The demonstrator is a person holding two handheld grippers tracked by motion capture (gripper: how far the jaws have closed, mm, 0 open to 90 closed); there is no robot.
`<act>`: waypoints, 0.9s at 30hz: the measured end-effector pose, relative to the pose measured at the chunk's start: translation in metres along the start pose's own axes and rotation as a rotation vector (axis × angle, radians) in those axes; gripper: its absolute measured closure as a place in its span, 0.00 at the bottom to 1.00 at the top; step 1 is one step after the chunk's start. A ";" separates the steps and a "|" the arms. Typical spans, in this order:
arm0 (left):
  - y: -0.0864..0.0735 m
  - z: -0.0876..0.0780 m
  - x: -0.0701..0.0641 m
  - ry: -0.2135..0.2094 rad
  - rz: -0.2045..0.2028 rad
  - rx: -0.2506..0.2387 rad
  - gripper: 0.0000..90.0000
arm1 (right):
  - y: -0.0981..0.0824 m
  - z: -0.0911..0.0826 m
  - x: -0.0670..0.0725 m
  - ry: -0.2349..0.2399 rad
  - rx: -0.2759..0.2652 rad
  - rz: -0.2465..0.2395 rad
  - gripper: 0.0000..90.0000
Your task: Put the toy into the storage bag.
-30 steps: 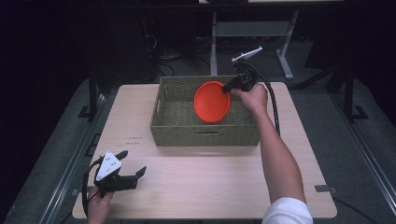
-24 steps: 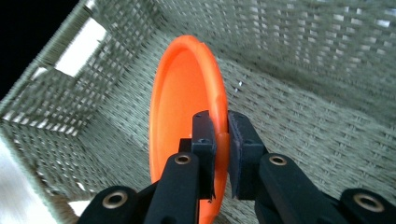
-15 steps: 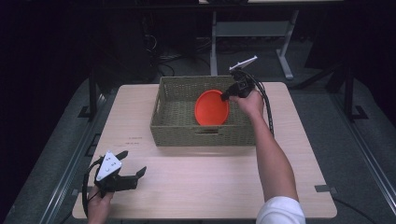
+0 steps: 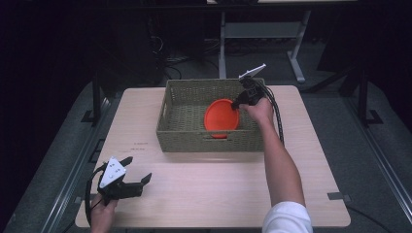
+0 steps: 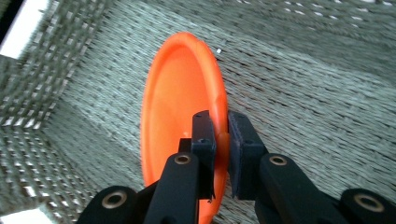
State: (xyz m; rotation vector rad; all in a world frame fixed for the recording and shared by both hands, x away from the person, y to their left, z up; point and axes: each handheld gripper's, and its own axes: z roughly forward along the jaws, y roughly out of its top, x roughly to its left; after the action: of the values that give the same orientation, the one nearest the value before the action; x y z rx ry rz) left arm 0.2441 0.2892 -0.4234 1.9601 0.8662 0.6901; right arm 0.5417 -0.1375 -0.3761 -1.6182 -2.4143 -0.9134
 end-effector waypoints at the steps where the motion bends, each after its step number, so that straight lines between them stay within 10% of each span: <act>1: 0.000 0.000 0.000 0.000 0.000 -0.001 0.14 | 0.000 0.001 -0.001 -0.009 0.004 0.002 0.91; 27: 0.000 0.000 0.000 0.003 0.003 0.005 0.14 | 0.000 0.004 -0.005 -0.104 0.066 0.022 0.71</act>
State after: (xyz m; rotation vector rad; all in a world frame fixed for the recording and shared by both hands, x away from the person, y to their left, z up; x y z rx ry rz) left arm 0.2441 0.2889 -0.4231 1.9656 0.8676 0.6936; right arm 0.5448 -0.1397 -0.3812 -1.7059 -2.4600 -0.7560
